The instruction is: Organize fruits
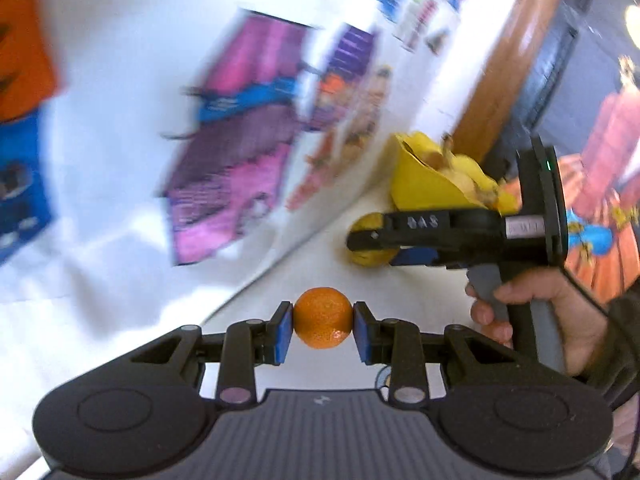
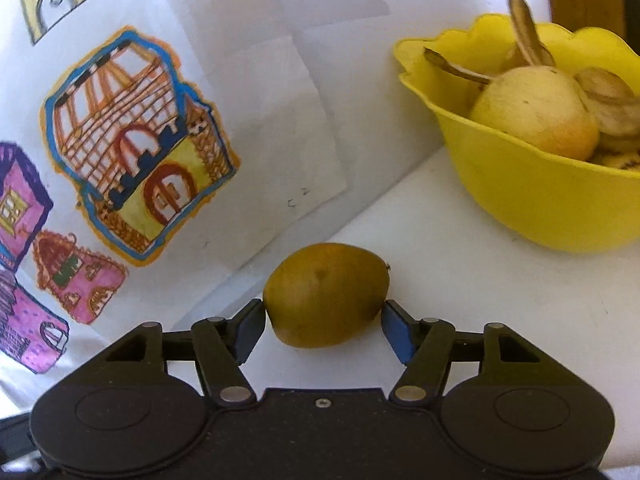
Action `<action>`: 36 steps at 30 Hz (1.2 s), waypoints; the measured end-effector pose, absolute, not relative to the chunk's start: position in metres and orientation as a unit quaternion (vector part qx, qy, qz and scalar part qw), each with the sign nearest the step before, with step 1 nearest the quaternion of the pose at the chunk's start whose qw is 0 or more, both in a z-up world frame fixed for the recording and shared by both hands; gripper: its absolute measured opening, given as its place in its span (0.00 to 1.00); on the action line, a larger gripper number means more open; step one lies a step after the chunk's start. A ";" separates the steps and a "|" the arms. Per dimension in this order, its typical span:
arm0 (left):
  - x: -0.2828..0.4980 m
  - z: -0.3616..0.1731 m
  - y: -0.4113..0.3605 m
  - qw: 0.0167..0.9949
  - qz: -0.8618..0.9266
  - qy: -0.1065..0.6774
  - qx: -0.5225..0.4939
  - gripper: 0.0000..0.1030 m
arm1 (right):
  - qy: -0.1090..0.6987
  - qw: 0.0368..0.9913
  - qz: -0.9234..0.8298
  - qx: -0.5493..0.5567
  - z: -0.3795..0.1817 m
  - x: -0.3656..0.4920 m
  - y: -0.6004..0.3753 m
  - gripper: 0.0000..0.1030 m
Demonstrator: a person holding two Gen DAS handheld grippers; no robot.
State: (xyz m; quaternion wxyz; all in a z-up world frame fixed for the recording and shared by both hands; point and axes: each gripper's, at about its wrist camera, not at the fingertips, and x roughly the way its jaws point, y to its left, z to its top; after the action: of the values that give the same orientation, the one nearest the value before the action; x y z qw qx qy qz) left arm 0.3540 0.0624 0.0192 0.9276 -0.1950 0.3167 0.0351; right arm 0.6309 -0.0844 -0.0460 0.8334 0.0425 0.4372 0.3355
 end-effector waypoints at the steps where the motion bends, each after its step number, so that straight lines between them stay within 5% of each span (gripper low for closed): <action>1: 0.352 0.019 0.067 0.926 0.040 0.317 -0.202 0.34 | 0.437 0.833 0.337 0.042 -0.048 0.630 -0.083 0.61; 26: 0.282 0.044 0.078 0.927 0.074 0.302 -0.212 0.34 | 0.487 0.794 0.359 0.061 -0.038 0.548 -0.112 0.48; 36: 0.274 0.012 0.083 0.912 0.074 0.326 -0.239 0.34 | 0.430 0.826 0.365 0.014 -0.039 0.511 -0.107 0.45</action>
State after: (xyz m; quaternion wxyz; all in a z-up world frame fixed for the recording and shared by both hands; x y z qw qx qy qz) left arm 0.2738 0.0832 0.0121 0.9116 -0.2391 0.3261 0.0740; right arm 0.5111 -0.1074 -0.0389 0.8257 0.0141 0.4296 0.3654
